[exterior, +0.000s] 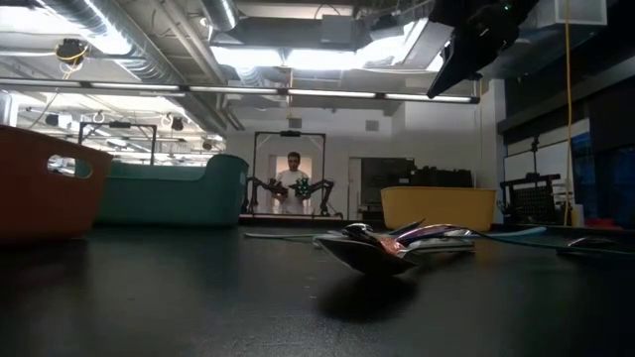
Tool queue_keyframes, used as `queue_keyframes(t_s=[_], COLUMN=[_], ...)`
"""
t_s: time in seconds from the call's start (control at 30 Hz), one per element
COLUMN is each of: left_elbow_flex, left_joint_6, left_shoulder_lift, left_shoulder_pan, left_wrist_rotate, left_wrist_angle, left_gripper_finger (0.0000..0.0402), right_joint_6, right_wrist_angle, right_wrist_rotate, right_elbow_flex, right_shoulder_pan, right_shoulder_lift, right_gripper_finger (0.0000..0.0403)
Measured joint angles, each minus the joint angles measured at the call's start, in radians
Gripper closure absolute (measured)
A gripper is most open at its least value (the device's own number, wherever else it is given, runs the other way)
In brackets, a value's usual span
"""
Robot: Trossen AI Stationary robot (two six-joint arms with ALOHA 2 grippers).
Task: Sort silverware by color (type)
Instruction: Put the violet spoon into the transparent bin
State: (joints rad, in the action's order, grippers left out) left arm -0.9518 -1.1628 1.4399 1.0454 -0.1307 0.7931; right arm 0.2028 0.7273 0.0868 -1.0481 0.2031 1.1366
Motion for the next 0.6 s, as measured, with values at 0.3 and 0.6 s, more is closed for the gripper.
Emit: queue_keyframes(t_s=[0.3, 0.6], left_elbow_flex=[0.088, 0.169], left_joint_6=[0.017, 0.052], left_shoulder_lift=[0.0, -0.003], left_shoulder_pan=[-0.023, -0.026], left_wrist_rotate=[0.002, -0.01], left_wrist_angle=[-0.06, -0.154], left_gripper_finger=[0.0389, 0.0389], right_joint_6=[0.0, 0.0], right_wrist_angle=[0.0, 0.0], right_wrist_rotate=[0.0, 0.0], right_elbow_flex=[0.0, 0.0], right_shoulder_pan=[0.0, 0.0], right_shoulder_lift=[0.0, 0.0], right_gripper_finger=[0.0306, 0.0306])
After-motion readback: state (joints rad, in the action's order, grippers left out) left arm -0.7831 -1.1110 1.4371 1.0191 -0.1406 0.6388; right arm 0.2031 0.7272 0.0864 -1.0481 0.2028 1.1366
